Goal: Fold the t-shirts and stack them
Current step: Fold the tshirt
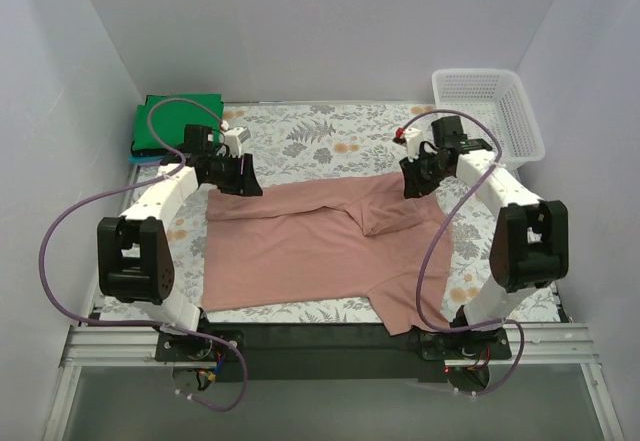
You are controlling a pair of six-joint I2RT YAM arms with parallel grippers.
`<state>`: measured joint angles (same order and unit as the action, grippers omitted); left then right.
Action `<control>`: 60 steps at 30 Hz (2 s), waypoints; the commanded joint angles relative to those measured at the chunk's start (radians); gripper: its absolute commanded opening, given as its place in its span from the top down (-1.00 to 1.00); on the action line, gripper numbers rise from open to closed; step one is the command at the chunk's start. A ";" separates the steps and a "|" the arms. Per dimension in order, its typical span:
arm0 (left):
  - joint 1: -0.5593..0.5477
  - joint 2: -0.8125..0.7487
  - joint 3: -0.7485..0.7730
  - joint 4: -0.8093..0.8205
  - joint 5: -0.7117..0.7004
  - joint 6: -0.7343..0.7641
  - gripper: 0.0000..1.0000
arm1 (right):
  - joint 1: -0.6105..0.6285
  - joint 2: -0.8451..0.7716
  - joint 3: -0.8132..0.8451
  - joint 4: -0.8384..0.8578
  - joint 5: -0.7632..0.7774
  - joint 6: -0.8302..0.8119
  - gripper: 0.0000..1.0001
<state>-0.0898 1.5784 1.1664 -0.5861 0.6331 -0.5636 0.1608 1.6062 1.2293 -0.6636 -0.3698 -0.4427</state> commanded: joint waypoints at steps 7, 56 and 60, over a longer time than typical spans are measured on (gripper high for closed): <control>0.065 0.092 -0.030 -0.020 -0.216 0.034 0.21 | 0.078 0.201 0.082 0.044 0.075 0.079 0.60; -0.695 0.210 -0.105 0.689 -0.036 0.013 0.04 | -0.032 0.143 -0.011 -0.125 0.086 0.150 0.97; -0.725 0.265 -0.059 0.717 -0.021 0.014 0.07 | -0.032 0.097 -0.028 -0.131 0.074 0.148 0.97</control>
<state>-0.8055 1.8408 1.0618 0.0486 0.6205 -0.5728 0.1318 1.7672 1.2137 -0.7830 -0.2684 -0.2962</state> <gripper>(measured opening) 0.469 0.020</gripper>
